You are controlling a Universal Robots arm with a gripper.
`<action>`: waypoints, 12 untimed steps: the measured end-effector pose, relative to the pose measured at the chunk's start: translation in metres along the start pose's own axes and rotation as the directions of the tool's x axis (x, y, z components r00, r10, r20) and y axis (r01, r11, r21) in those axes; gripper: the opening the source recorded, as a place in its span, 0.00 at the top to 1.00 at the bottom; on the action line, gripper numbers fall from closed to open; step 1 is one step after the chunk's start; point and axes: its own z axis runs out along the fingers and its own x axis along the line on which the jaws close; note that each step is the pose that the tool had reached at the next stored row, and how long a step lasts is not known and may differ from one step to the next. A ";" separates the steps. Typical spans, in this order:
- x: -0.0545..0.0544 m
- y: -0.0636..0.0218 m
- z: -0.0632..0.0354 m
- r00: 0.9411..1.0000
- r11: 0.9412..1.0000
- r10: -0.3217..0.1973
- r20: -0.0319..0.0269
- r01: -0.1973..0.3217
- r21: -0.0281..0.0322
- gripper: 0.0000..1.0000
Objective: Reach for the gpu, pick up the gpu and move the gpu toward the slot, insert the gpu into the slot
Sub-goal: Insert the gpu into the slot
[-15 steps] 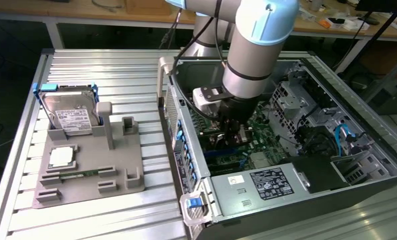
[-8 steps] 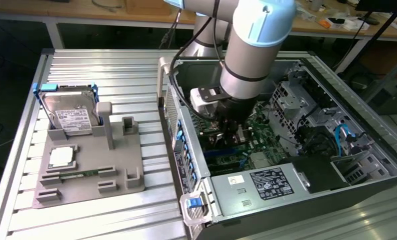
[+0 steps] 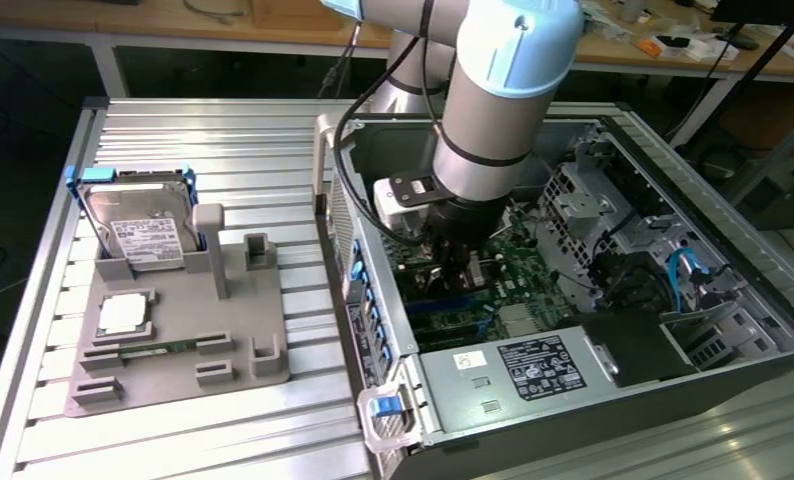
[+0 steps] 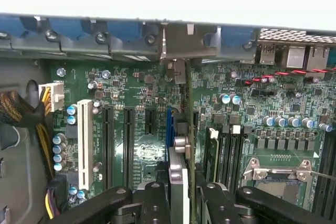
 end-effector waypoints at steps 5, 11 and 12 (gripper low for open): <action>0.000 0.0006 0.0017 1.000 1.000 0.000 0.000 0.000 0.001 0.72; 0.000 0.0005 0.0017 1.000 1.000 0.000 0.000 0.000 0.001 0.72; 0.000 0.0004 -0.0001 1.000 1.000 0.000 0.000 0.000 0.002 0.72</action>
